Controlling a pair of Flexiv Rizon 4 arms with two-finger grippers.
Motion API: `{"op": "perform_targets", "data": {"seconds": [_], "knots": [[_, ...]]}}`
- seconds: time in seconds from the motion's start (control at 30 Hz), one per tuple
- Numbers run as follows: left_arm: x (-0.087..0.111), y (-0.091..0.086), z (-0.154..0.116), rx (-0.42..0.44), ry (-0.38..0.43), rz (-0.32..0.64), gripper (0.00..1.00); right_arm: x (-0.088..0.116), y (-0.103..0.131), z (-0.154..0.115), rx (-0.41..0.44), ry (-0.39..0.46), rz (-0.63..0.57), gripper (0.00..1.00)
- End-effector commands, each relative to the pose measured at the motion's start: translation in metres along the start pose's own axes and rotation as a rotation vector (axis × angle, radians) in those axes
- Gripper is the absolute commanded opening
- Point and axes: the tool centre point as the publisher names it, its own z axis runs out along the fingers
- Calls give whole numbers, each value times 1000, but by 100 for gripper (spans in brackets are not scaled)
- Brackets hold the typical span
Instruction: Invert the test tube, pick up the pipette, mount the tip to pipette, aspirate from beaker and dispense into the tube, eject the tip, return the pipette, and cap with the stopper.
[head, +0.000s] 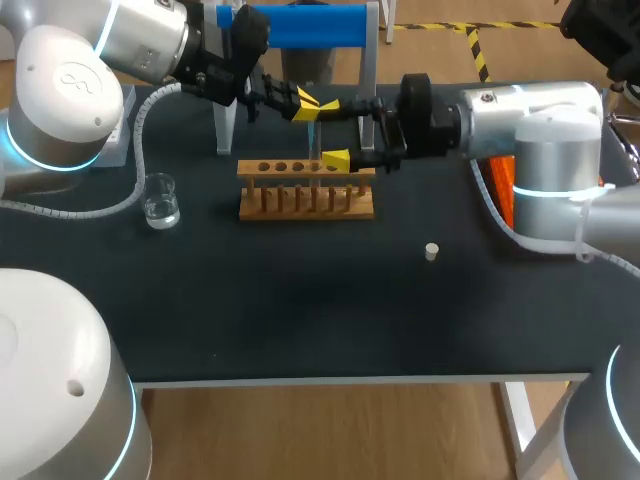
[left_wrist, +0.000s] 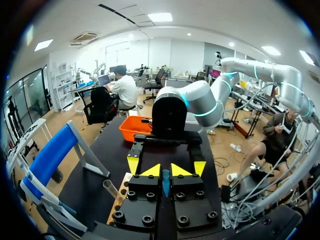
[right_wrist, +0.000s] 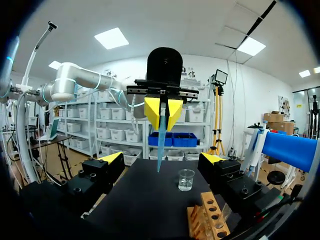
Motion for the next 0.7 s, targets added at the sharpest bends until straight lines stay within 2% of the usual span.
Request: {"op": "perform_targets", "data": {"seconds": [0.03, 0.7], "knots": [[0, 0, -1, -2, 1, -1, 0, -6, 3, 5, 9, 30, 17, 100], [0, 0, -1, -2, 1, -1, 0, -2, 8, 23, 15, 48, 16, 100]]}}
